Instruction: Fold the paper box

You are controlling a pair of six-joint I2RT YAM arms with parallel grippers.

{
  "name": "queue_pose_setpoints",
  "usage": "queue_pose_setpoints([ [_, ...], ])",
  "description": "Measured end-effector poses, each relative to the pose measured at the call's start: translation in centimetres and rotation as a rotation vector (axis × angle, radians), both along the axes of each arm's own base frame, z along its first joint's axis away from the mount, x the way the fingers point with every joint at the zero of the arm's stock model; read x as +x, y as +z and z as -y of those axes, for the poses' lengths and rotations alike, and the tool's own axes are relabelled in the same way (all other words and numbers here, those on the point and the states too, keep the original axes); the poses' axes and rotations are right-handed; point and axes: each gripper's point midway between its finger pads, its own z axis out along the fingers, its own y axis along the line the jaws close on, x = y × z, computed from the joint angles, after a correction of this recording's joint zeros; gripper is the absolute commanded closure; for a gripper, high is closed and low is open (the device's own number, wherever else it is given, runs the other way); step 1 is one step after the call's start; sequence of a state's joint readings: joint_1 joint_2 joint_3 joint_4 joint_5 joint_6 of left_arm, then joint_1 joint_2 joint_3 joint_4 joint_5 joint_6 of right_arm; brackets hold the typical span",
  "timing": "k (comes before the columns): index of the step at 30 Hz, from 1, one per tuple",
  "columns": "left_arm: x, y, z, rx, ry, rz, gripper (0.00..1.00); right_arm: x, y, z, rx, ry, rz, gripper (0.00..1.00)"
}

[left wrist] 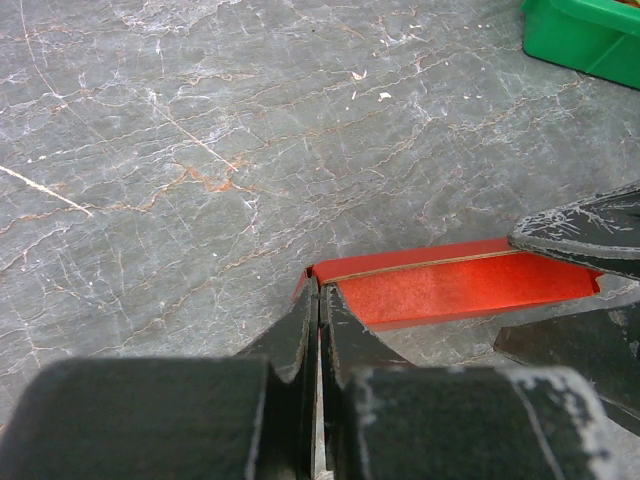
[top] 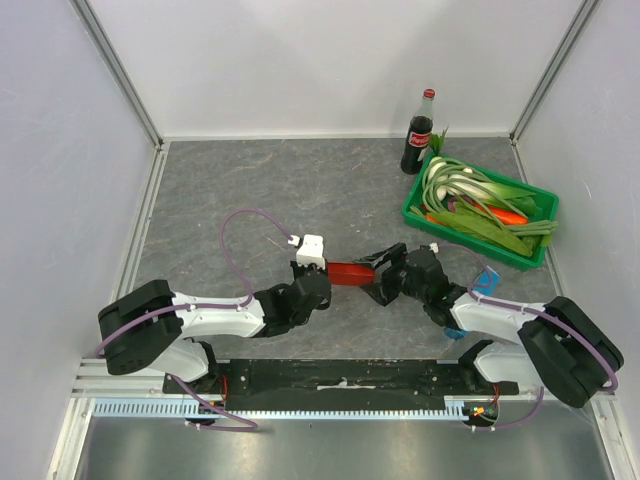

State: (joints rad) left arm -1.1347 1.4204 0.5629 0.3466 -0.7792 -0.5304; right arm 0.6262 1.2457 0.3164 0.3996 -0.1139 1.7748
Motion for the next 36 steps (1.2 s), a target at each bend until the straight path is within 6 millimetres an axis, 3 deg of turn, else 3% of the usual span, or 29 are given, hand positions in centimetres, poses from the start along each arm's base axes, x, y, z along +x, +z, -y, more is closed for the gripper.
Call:
queue_pose_setpoints([
  [5,0.0,0.0,0.0,0.0,0.0,0.0,0.98,0.15,-0.45,-0.09,0.001,-0.006,-0.013,0.21],
  [26,-0.04,-0.06,0.09,0.002,0.001,0.003,0.98,0.74,-0.04,-0.58,0.095,-0.035,0.003,0.52],
  [36,-0.14,-0.1,0.11,-0.023,-0.006,0.01,0.94,1.04,-0.15,-0.86,0.158,-0.049,0.017,0.59],
])
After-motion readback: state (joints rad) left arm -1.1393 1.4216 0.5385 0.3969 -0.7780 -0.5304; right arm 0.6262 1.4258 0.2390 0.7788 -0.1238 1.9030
